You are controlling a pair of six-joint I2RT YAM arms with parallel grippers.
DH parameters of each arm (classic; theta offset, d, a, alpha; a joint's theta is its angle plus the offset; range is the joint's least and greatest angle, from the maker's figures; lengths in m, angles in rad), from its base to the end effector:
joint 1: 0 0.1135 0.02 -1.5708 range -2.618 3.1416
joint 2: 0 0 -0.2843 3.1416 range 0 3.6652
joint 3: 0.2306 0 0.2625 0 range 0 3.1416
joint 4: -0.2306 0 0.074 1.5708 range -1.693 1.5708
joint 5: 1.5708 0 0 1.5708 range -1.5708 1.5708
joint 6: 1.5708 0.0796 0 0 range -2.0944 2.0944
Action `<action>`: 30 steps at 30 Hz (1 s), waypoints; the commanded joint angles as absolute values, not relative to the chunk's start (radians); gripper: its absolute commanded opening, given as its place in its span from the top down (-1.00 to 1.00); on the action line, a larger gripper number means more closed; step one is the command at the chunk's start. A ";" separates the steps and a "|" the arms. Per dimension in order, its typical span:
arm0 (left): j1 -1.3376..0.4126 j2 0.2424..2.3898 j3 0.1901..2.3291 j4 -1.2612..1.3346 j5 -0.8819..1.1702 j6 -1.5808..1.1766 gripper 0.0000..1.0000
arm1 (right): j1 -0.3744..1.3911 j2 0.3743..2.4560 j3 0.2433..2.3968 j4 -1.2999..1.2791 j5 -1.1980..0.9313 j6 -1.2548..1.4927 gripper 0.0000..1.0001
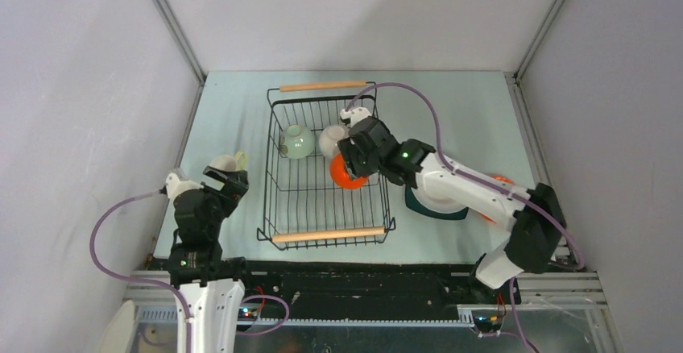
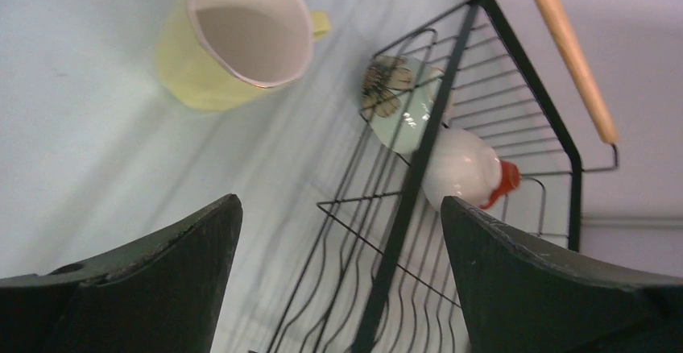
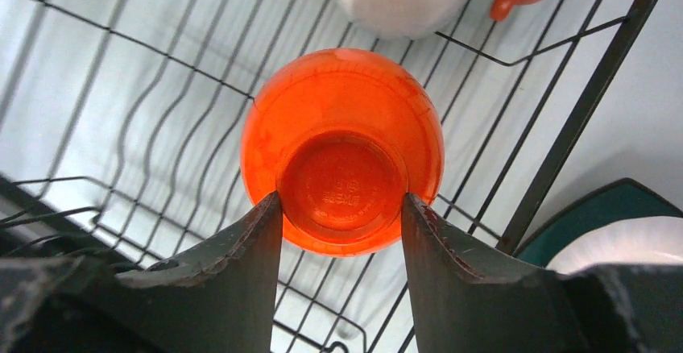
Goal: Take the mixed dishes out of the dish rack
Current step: Pick up the bowl from the dish rack.
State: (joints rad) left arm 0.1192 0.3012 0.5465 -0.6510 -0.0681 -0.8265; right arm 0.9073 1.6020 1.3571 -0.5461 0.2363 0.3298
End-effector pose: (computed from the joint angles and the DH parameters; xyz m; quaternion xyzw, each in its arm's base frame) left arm 0.1213 0.0200 0.2576 -0.3968 0.7345 -0.1638 0.5257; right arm 0.2597 0.3019 0.2863 -0.2186 0.8932 0.1300 0.3707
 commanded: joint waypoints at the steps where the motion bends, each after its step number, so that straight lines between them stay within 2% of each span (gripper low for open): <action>1: 0.126 0.296 0.610 -0.556 0.117 -0.777 -1.00 | 0.899 1.445 1.287 -0.331 0.104 0.353 1.00; 4: 0.125 0.287 0.611 -0.482 0.224 -0.776 -0.99 | 0.894 1.357 1.214 -0.234 0.036 0.362 1.00; 7: 0.126 0.290 0.586 -0.366 0.432 -0.804 -0.99 | 0.886 1.279 1.118 -0.116 -0.064 0.386 1.00; 11: 0.124 0.319 0.512 -0.024 0.704 -0.913 -0.99 | 0.877 1.138 0.981 0.049 -0.147 0.435 1.00; 13: 0.110 0.334 0.473 0.081 0.766 -0.986 -0.99 | 0.876 1.103 0.926 0.108 -0.162 0.459 1.00; 16: 0.002 0.349 0.451 0.205 0.752 -1.012 -0.99 | 0.875 1.035 0.867 0.172 -0.174 0.487 1.00; 21: -0.246 0.425 0.512 0.108 0.605 -0.874 -0.93 | 0.875 0.970 0.791 0.254 -0.169 0.523 1.00; 23: -0.329 0.464 0.514 0.143 0.578 -0.861 -0.88 | 0.873 0.955 0.774 0.267 -0.162 0.534 1.00; 30: -0.426 0.597 0.486 0.360 0.629 -0.940 -0.66 | 0.873 0.933 0.728 0.315 -0.161 0.567 1.00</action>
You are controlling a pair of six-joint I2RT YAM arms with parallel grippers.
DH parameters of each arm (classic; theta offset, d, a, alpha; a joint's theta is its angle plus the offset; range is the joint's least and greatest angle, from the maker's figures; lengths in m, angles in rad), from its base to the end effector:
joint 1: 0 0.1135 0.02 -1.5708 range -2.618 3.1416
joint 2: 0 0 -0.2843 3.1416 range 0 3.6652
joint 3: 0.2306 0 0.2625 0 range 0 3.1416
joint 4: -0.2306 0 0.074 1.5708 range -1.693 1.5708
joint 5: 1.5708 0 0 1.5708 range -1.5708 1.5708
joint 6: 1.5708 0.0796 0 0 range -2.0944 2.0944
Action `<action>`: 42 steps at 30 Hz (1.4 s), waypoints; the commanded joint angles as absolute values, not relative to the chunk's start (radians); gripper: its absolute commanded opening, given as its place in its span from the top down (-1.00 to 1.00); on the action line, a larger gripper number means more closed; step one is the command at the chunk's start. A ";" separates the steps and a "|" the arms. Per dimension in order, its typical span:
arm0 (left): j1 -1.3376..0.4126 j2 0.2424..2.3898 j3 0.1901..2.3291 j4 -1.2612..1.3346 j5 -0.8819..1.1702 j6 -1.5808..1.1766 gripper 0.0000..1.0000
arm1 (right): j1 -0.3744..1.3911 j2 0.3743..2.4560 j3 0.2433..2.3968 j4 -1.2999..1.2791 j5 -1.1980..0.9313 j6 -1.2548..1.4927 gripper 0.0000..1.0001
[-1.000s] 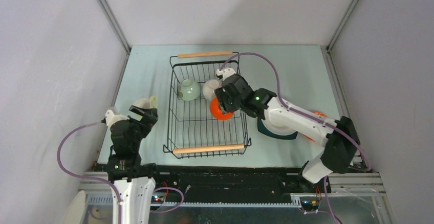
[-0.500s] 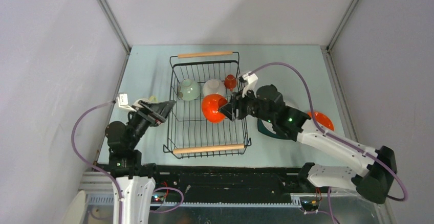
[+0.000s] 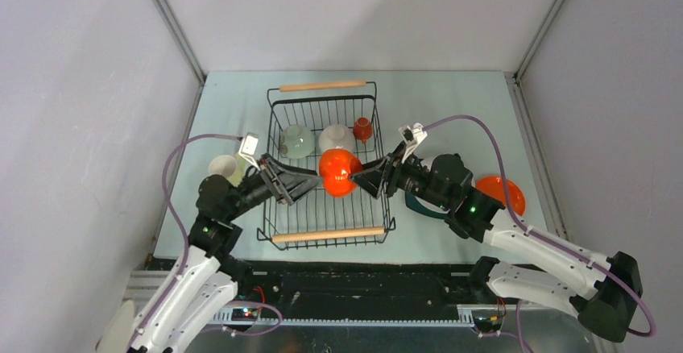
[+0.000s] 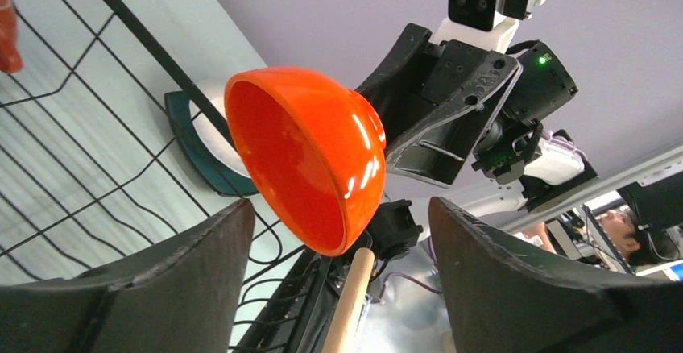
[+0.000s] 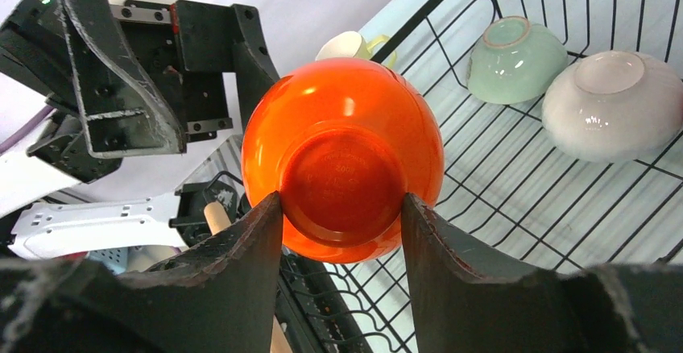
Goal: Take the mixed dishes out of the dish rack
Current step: Pick up the bowl from the dish rack, then place the bowl at the center of the board.
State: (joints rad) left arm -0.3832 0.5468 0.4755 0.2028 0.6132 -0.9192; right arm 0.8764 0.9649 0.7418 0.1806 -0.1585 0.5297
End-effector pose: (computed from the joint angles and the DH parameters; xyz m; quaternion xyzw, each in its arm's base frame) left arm 0.1445 -0.1076 0.3212 0.0525 0.6661 -0.5928 0.4497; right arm 0.1651 0.2179 0.3427 -0.1781 0.6995 0.4896 0.4892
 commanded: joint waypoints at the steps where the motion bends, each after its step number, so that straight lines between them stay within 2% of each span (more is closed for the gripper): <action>1: -0.443 0.615 0.486 0.386 0.631 -0.946 -0.63 | 0.873 0.929 0.725 0.321 -0.159 0.570 1.00; 5: -0.486 0.647 0.488 0.427 0.611 -0.945 -0.49 | 0.872 0.921 0.707 0.347 -0.170 0.584 1.00; 11: -0.545 0.698 0.507 0.478 0.607 -0.942 -0.14 | 0.871 0.917 0.689 0.373 -0.179 0.600 1.00; 14: -0.563 0.730 0.521 0.502 0.607 -0.946 0.15 | 0.871 0.915 0.682 0.387 -0.186 0.606 1.00; 15: -0.566 0.736 0.532 0.503 0.608 -0.946 0.37 | 0.872 0.913 0.681 0.386 -0.188 0.606 1.00; 16: -0.572 0.747 0.538 0.502 0.609 -0.946 0.50 | 0.872 0.912 0.681 0.385 -0.188 0.605 1.00; 17: -0.575 0.752 0.548 0.503 0.608 -0.946 0.77 | 0.872 0.910 0.681 0.380 -0.189 0.603 1.00; 19: -0.585 0.762 0.558 0.502 0.602 -0.946 0.97 | 0.873 0.903 0.681 0.366 -0.189 0.599 0.88; 21: -0.590 0.761 0.567 0.486 0.591 -0.940 0.99 | 0.871 0.892 0.681 0.338 -0.181 0.594 0.47; 22: -0.591 0.754 0.570 0.475 0.577 -0.930 1.00 | 0.869 0.887 0.681 0.326 -0.167 0.591 0.02; 23: -0.592 0.749 0.577 0.442 0.569 -0.923 1.00 | 0.867 0.874 0.681 0.297 -0.158 0.583 -0.18; 24: -0.592 0.736 0.581 0.424 0.549 -0.905 1.00 | 0.863 0.866 0.681 0.282 -0.135 0.578 -0.52; 25: -0.592 0.717 0.591 0.375 0.535 -0.895 1.00 | 0.859 0.844 0.681 0.245 -0.120 0.572 -0.64; 26: -0.593 0.707 0.598 0.348 0.507 -0.868 1.00 | 0.855 0.831 0.681 0.223 -0.086 0.568 -0.88; 28: -0.594 0.672 0.624 0.243 0.446 -0.820 1.00 | 0.849 0.787 0.681 0.161 -0.030 0.547 -0.98; 31: -0.594 0.604 0.676 0.068 0.335 -0.749 1.00 | 0.847 0.708 0.681 0.049 0.055 0.505 -0.99; 34: -0.594 0.561 0.735 -0.104 0.140 -0.691 1.00 | 0.848 0.639 0.678 -0.076 0.158 0.463 -0.99; 38: -0.593 0.522 0.857 -0.378 -0.209 -0.665 1.00 | 0.845 0.566 0.651 -0.164 0.258 0.430 -0.99; 42: -0.594 0.536 0.945 -0.708 -0.591 -0.758 1.00 | 0.841 0.519 0.626 -0.209 0.332 0.416 -0.99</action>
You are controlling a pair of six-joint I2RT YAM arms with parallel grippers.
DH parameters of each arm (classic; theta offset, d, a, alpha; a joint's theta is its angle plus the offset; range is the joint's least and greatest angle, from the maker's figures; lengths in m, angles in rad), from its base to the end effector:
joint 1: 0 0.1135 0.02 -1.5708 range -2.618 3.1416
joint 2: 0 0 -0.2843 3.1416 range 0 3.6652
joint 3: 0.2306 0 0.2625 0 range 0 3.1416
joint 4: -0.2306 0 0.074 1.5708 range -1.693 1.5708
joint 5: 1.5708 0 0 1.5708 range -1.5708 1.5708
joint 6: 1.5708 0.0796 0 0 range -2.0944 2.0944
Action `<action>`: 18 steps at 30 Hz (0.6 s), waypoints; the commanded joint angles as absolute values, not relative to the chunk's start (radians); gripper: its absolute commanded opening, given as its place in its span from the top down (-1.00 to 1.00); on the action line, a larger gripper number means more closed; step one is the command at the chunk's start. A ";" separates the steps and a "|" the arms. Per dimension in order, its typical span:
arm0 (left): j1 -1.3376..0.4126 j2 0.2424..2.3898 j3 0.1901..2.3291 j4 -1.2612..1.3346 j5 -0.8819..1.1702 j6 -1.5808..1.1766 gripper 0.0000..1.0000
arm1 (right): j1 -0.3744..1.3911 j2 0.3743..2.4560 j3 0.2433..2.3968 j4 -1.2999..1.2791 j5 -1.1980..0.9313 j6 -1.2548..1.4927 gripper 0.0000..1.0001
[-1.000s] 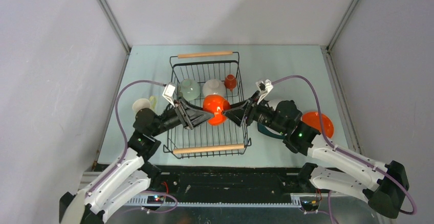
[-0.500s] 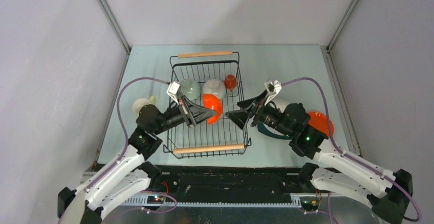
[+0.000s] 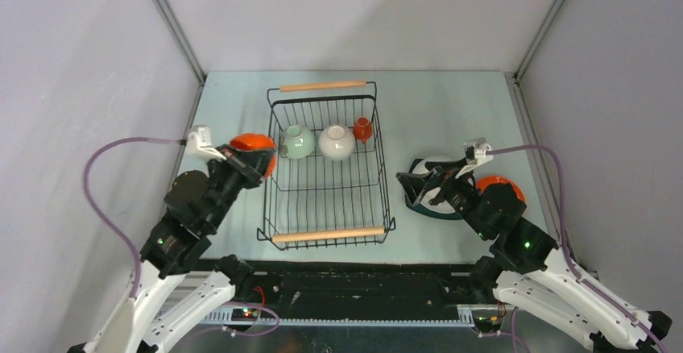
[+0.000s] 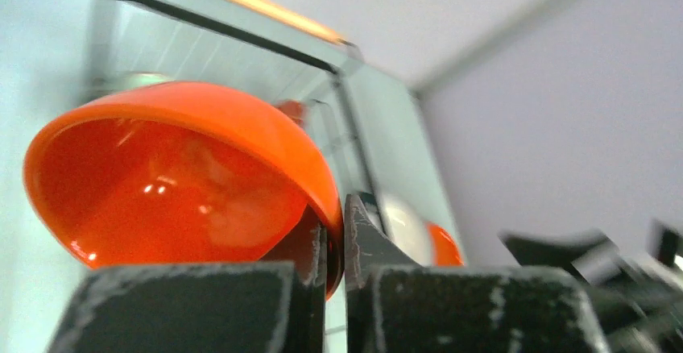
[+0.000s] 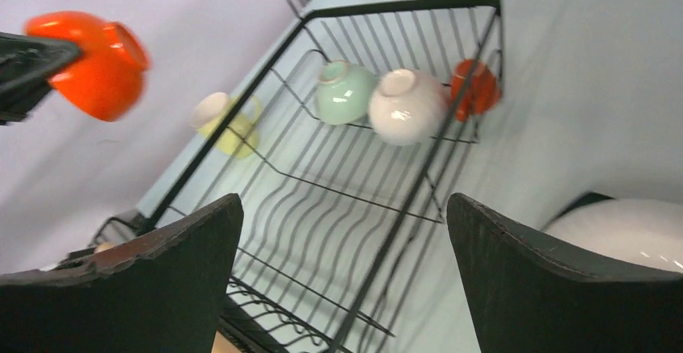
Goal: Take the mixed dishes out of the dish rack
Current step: Place the bowl at the center of the board.
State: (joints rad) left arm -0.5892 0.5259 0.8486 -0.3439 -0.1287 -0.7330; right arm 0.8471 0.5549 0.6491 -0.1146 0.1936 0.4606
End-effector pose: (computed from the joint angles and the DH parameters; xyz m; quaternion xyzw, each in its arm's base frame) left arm 0.1307 -0.0751 0.3909 -0.0961 0.7080 -0.3924 0.5793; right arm 0.1301 0.1242 0.3440 -0.0701 0.7107 0.3689 0.5949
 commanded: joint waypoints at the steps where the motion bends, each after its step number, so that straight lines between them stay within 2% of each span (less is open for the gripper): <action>1: -0.594 0.546 0.959 -0.758 -0.691 -0.801 1.00 | 0.838 0.514 0.625 -0.216 0.356 0.414 -0.99; 5: -0.594 0.633 0.995 -1.010 -0.908 -0.962 1.00 | 0.829 0.495 0.624 -0.244 0.396 0.412 -0.99; 8: -0.592 0.716 0.959 -1.107 -0.958 -1.055 1.00 | 0.822 0.490 0.623 -0.257 0.407 0.413 -0.99; 14: -0.462 0.812 0.843 -1.017 -0.866 -1.038 1.00 | 0.809 0.482 0.622 -0.290 0.436 0.426 -0.99; 18: -0.339 0.837 0.749 -0.865 -0.741 -0.946 1.00 | 0.802 0.485 0.616 -0.288 0.435 0.432 -0.99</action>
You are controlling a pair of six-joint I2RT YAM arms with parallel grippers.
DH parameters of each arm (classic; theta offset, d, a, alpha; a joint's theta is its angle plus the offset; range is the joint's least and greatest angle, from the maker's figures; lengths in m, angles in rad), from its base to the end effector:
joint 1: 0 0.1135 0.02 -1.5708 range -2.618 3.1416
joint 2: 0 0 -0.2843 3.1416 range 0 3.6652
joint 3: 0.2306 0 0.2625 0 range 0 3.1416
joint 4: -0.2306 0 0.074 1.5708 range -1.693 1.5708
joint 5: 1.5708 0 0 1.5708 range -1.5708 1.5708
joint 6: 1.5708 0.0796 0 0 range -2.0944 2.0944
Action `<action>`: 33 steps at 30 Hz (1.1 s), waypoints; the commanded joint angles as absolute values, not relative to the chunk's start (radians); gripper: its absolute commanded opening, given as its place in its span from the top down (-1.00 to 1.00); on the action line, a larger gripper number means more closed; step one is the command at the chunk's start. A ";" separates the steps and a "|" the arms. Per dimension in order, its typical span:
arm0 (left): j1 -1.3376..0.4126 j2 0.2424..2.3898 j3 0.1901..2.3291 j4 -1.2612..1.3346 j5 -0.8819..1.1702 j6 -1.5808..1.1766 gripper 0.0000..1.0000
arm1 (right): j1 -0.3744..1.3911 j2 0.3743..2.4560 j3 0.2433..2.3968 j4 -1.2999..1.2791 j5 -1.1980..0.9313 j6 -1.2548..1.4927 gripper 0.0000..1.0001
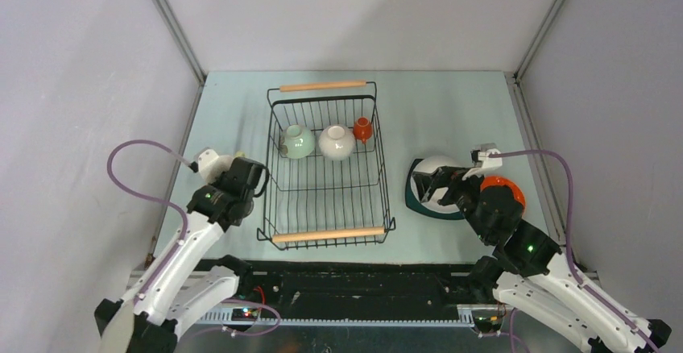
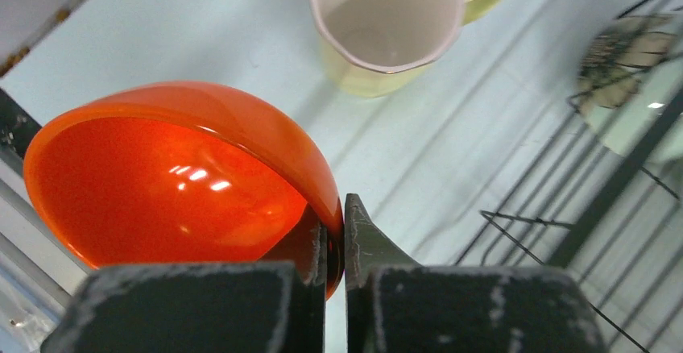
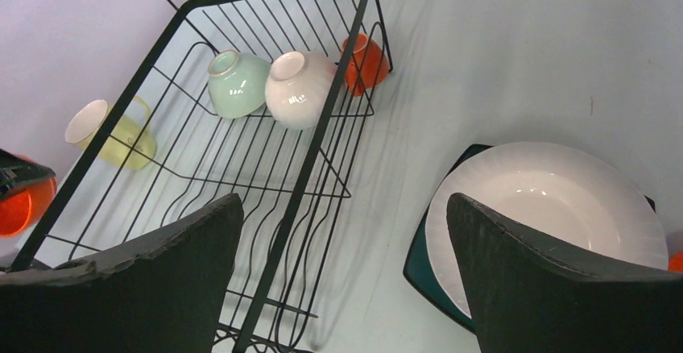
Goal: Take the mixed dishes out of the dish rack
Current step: Place the bowl at the center of the board.
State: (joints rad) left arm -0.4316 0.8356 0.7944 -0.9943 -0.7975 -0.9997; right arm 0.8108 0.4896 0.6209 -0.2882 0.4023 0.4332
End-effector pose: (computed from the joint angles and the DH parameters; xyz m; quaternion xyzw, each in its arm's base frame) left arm 0.1630 -0.0124 0.2623 -0.3476 0.8243 0.1227 0.4296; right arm 0.1328 0.0945 0.3171 -0.0124 0.7561 0.2474 0.6057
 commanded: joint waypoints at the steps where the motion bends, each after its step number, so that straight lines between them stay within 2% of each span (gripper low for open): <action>1: -0.324 0.848 0.722 -0.820 -0.711 -0.935 1.00 | 0.801 0.488 0.615 -0.286 0.434 0.433 -0.99; 9: -0.199 1.004 0.656 -0.692 -0.608 -0.892 1.00 | 0.788 0.507 0.615 -0.299 0.442 0.444 -0.99; 20: -0.104 1.131 0.639 -0.622 -0.581 -0.873 0.99 | 0.755 0.523 0.615 -0.332 0.485 0.466 -0.99; 33: -0.092 1.142 0.615 -0.591 -0.546 -0.859 0.57 | 0.726 0.514 0.615 -0.384 0.504 0.505 -0.99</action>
State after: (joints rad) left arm -0.1024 1.1629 0.6323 -0.6140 -0.5369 -0.8772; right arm 0.7326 0.5217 0.6170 -0.3706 0.4759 0.4755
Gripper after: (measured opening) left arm 0.198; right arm 0.994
